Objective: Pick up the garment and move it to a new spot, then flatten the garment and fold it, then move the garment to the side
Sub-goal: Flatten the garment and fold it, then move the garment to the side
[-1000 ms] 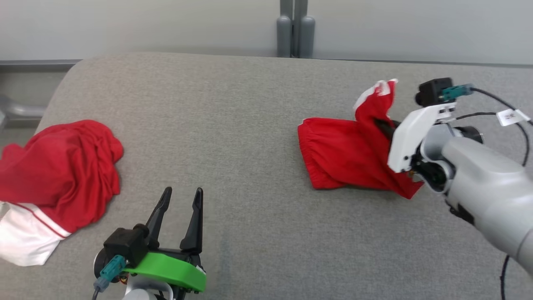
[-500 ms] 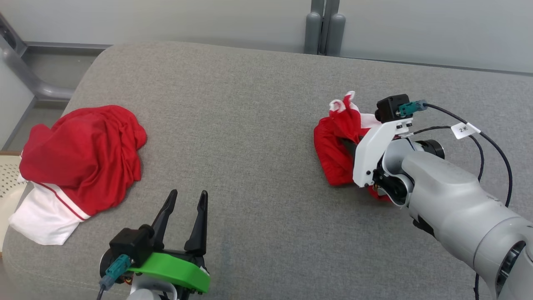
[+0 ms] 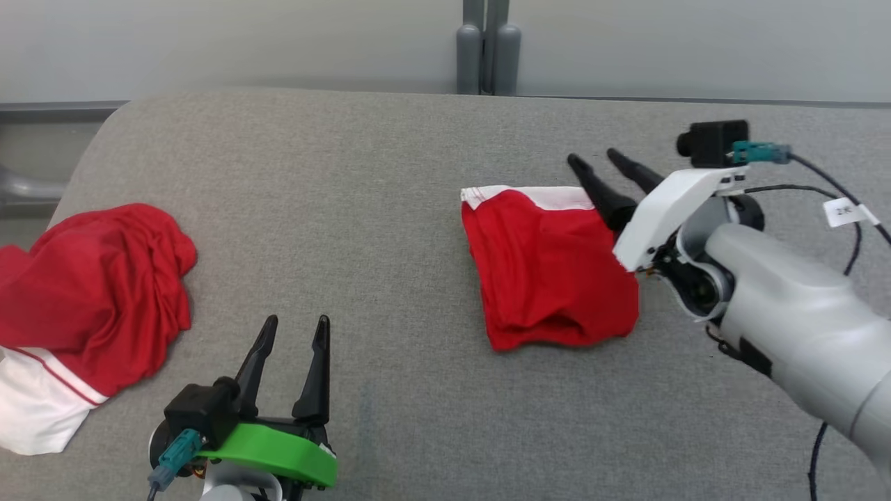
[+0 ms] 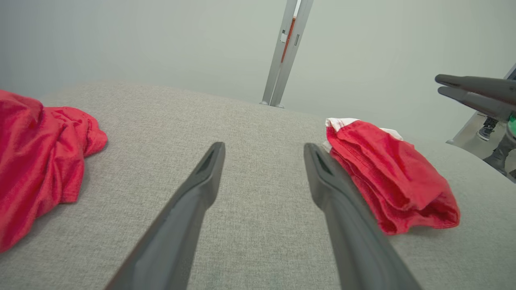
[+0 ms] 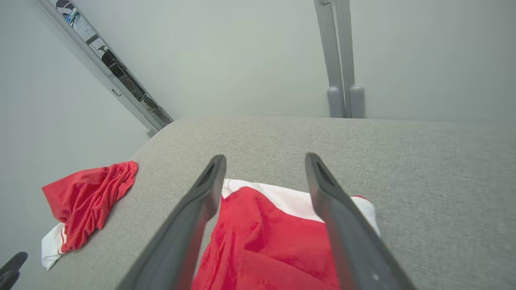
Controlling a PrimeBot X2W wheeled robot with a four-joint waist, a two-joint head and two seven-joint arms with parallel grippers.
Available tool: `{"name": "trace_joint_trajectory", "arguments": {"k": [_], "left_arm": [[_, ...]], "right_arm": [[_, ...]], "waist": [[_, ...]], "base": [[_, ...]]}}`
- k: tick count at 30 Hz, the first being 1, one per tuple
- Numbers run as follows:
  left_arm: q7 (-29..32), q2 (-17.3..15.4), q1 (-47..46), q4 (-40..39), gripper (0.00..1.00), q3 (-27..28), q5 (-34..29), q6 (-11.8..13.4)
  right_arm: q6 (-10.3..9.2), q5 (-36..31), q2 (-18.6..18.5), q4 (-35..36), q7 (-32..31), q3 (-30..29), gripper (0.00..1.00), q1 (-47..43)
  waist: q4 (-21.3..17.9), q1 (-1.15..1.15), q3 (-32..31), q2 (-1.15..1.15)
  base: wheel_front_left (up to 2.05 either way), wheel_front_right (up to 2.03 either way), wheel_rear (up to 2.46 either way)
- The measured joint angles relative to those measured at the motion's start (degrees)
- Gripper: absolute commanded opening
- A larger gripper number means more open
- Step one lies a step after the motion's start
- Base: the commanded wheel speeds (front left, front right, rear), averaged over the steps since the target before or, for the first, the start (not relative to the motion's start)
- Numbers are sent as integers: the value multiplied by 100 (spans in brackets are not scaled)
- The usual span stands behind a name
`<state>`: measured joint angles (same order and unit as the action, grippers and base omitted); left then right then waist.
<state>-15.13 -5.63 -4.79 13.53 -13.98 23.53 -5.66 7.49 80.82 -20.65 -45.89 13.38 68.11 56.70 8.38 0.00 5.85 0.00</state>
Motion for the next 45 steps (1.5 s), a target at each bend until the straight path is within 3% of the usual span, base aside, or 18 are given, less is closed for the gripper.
{"name": "trace_joint_trajectory", "arguments": {"k": [5,10,17,27,33,38,45], "left_arm": [[-1,-19,96,-337,100,187,-268,16],[0,-30,255,-790,100,419,-672,73],[0,-9,458,-1020,100,771,-979,113],[-1,69,626,-1200,100,1189,-1288,123],[-1,131,862,-1146,100,1377,-1407,120],[-1,180,882,-1132,100,1412,-1435,77],[-1,248,810,-1020,100,1333,-1434,26]], "right_arm": [[0,-182,-675,289,146,-401,100,-148],[0,-1185,-1040,903,168,-1944,100,-667],[0,-2716,-683,1983,168,-3737,100,-2482],[0,-4224,109,3085,168,-5255,100,-4172],[0,-4853,472,3323,168,-5790,100,-4608],[0,-5035,563,3284,168,-5807,100,-4638],[0,-4809,547,2256,160,-5382,100,-3951]], "waist": [[-231,0,-72,0],[-404,0,-144,0],[-618,0,-294,0],[-858,0,-439,0],[-932,0,-509,0],[-940,0,-452,0],[-799,0,-294,0]], "base": [[0,0,0],[0,0,0],[0,0,0],[0,0,0],[0,0,0],[0,0,0],[0,0,0]]}}
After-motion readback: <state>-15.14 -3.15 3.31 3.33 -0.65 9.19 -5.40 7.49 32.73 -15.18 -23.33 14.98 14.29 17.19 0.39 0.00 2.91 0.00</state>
